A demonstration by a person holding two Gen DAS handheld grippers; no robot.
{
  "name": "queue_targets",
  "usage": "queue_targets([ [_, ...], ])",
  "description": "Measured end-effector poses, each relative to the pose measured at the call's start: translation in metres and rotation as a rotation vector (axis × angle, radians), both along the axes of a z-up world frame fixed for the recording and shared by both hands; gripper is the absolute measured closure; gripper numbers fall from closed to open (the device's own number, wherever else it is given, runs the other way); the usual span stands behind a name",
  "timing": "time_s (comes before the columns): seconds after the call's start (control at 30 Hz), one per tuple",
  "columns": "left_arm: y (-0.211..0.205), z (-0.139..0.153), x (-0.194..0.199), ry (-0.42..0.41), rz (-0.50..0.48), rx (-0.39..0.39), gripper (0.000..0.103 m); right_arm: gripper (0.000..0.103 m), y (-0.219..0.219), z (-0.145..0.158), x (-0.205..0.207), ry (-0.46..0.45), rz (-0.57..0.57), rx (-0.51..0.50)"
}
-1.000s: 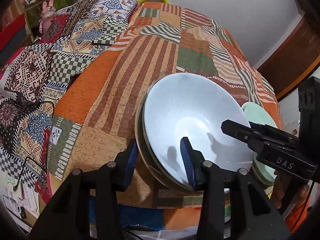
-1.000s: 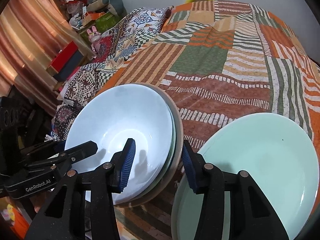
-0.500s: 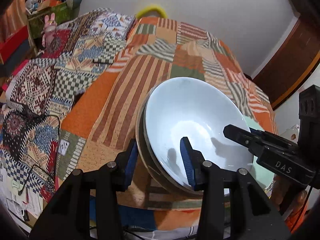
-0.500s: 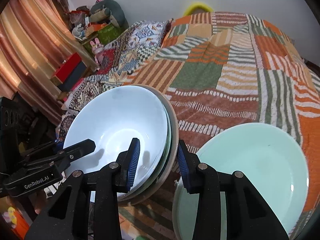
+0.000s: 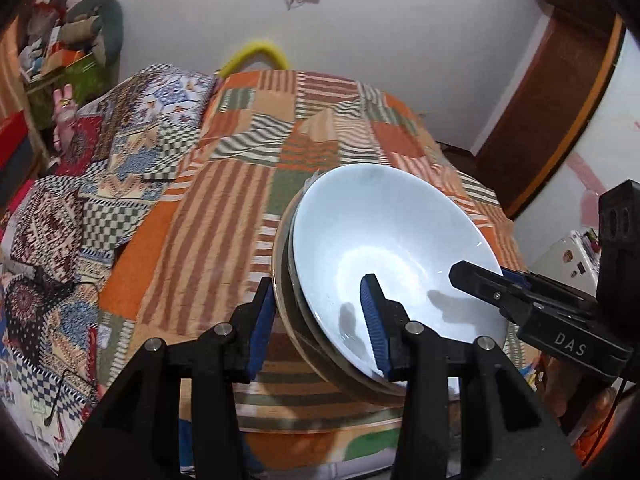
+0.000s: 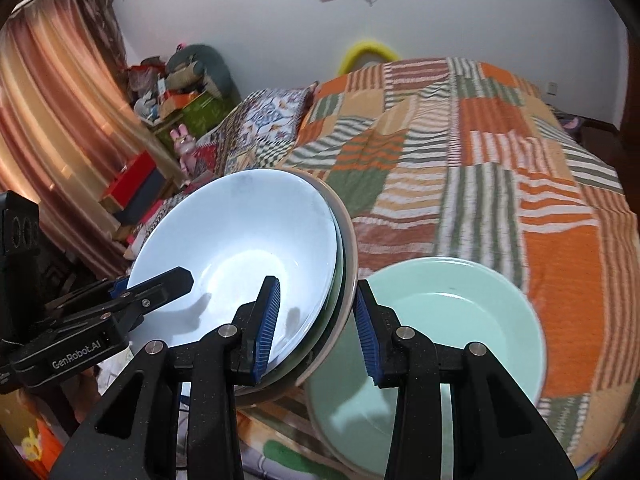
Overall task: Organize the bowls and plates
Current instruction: 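Lower the white spotted bowl into the pale green bowl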
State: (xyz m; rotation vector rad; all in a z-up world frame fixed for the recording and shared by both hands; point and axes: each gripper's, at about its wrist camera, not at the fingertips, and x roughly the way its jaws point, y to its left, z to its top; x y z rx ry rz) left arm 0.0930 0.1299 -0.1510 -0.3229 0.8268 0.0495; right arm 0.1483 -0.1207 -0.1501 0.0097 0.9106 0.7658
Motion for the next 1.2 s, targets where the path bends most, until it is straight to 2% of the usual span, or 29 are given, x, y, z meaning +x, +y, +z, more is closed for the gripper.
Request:
queue_targets([
  [0.3, -0.044, 0.0, 0.014, 0.014, -0.097, 0.007, 0.06, 0.069, -0.048, 0.008, -0.001, -0.018, -0.09, 0.002],
  [0.63, -0.08, -0.012, 0.03, 0.06, -0.164, 0.02, 0.06, 0.069, -0.086, 0.001, 0.0, -0.005, -0.163, -0.003],
  [0.9, -0.099, -0.027, 0.044, 0.109, -0.199, 0.024, 0.06, 0.069, -0.103, -0.014, 0.003, 0.036, -0.198, -0.007],
  [1.2, -0.099, -0.044, 0.049, 0.154, -0.207, 0.022, 0.06, 0.069, -0.107, -0.032, 0.005, 0.085, -0.21, -0.016],
])
